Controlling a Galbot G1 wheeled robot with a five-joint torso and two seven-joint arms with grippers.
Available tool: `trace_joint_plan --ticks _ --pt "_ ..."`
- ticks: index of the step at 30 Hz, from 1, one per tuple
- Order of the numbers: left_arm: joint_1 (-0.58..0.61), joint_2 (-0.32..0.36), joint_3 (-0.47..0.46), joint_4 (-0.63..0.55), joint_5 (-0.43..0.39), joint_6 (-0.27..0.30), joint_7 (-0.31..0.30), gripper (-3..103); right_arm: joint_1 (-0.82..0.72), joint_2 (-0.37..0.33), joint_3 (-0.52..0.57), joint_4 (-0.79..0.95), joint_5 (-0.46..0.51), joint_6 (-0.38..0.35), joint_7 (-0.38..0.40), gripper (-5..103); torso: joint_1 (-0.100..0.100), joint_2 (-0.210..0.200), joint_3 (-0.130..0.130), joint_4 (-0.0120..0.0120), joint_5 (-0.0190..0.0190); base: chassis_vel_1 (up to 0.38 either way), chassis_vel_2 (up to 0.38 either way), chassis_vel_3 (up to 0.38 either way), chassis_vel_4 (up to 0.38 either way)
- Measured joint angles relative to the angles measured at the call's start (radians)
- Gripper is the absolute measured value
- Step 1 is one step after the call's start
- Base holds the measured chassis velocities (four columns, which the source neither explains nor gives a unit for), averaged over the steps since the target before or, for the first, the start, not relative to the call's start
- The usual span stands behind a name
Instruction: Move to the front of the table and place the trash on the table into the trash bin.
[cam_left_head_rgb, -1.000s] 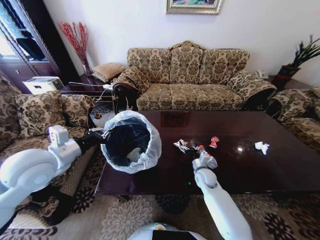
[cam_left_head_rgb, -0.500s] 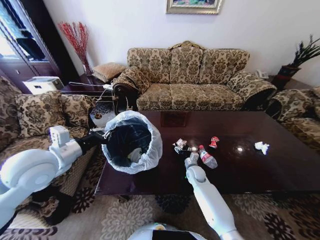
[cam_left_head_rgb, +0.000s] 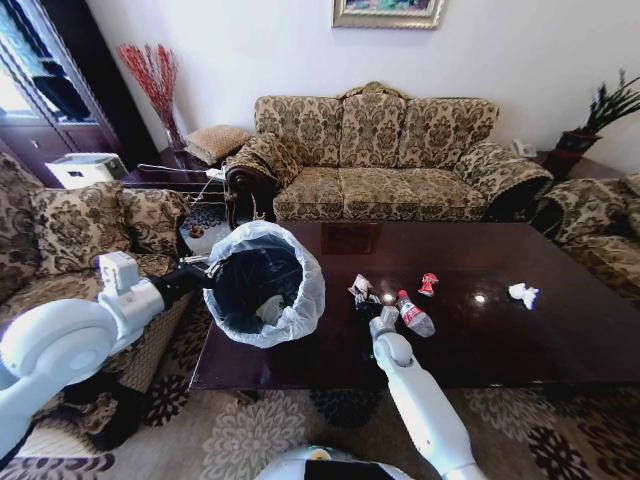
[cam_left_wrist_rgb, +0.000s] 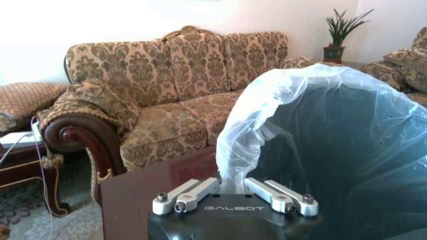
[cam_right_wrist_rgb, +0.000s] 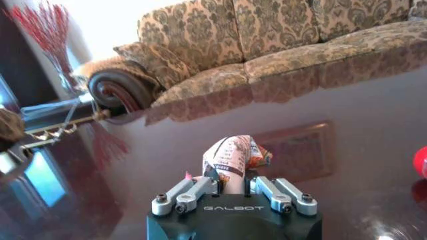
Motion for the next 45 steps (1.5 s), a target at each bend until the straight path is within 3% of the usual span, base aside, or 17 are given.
trace_joint_plan --ticks 7,10,11,13,17,19,27,34,37,39,41,44,45 --pt "0.002 -0.003 -0.002 -0.001 0.001 0.0 0.0 2 -0.065 -0.053 0.014 0.203 0.089 0.04 -0.094 7 0.0 0.0 0.0 -0.0001 0.0001 0.0 0.0 0.0 0.0" --pt "0.007 -0.001 -0.003 0.003 0.003 0.0 0.0 2 -0.125 -0.111 0.024 0.484 0.176 0.05 -0.138 7 0.0 0.0 0.0 -0.0001 -0.0002 0.0 0.0 0.0 0.0" --pt "0.007 -0.001 -0.003 0.003 0.003 0.0 0.0 2 -0.125 -0.111 0.024 0.484 0.176 0.05 -0.138 7 0.0 0.0 0.0 -0.0001 -0.0002 0.0 0.0 0.0 0.0" --pt "0.008 0.007 -0.004 0.007 0.003 0.0 0.001 2 -0.145 -0.155 0.037 0.709 0.281 0.037 -0.151 7 0.0 0.0 0.0 -0.0001 -0.0002 0.0 0.0 0.0 0.0" --pt "0.008 0.011 -0.004 0.01 0.003 0.0 0.001 2 -0.146 -0.18 0.047 0.856 0.381 0.017 -0.155 7 0.0 0.0 0.0 -0.0001 -0.0003 0.0 0.0 0.0 0.0" --pt "0.008 0.015 -0.004 0.013 0.003 0.001 0.001 2 -0.171 -0.206 0.046 0.999 0.487 -0.012 -0.152 7 0.0 0.0 0.0 -0.0001 -0.0002 0.0 0.0 0.0 0.0" --pt "0.015 0.016 -0.001 -0.013 0.027 0.002 0.006 2 -0.267 -0.231 -0.011 1.051 0.426 -0.05 -0.176 7 0.0 0.0 0.0 -0.0002 0.0 0.0 0.0 0.0 0.0" --pt "0.029 0.007 0.001 -0.072 0.059 0.022 0.044 2 -0.251 -0.255 -0.102 1.041 0.289 -0.061 -0.19 5 0.0 0.0 0.0 0.0 -0.0003 0.0 0.0 0.0 0.0" --pt "0.036 0.005 0.001 -0.089 0.07 0.026 0.052 2 -0.246 -0.263 -0.119 1.039 0.272 -0.064 -0.204 7 0.0 0.0 0.0 0.0 -0.0002 0.0 0.0 0.0 0.0" --pt "0.04 0.006 0.004 -0.097 0.074 0.027 0.053 2 -0.238 -0.268 -0.127 1.037 0.261 -0.065 -0.217 14 0.0 0.0 0.0 0.0 -0.0001 0.0 0.0 0.0 0.0" --pt "0.041 0.007 0.008 -0.098 0.074 0.027 0.051 2 -0.233 -0.27 -0.129 1.036 0.255 -0.065 -0.225 14 0.0 0.0 0.0 0.0 -0.0001 0.0 0.0 0.0 0.0" --pt "0.027 0.011 0.019 -0.095 0.045 0.032 0.037 2 -0.223 -0.269 -0.14 1.033 0.226 -0.064 -0.242 30 0.0 0.0 0.0 -0.0001 -0.0002 0.0 0.0 0.0 0.0" --pt "0.027 0.011 0.019 -0.095 0.045 0.032 0.037 2 -0.223 -0.269 -0.14 1.033 0.226 -0.064 -0.242 30 0.0 0.0 0.0 -0.0001 -0.0002 0.0 0.0 0.0 0.0"
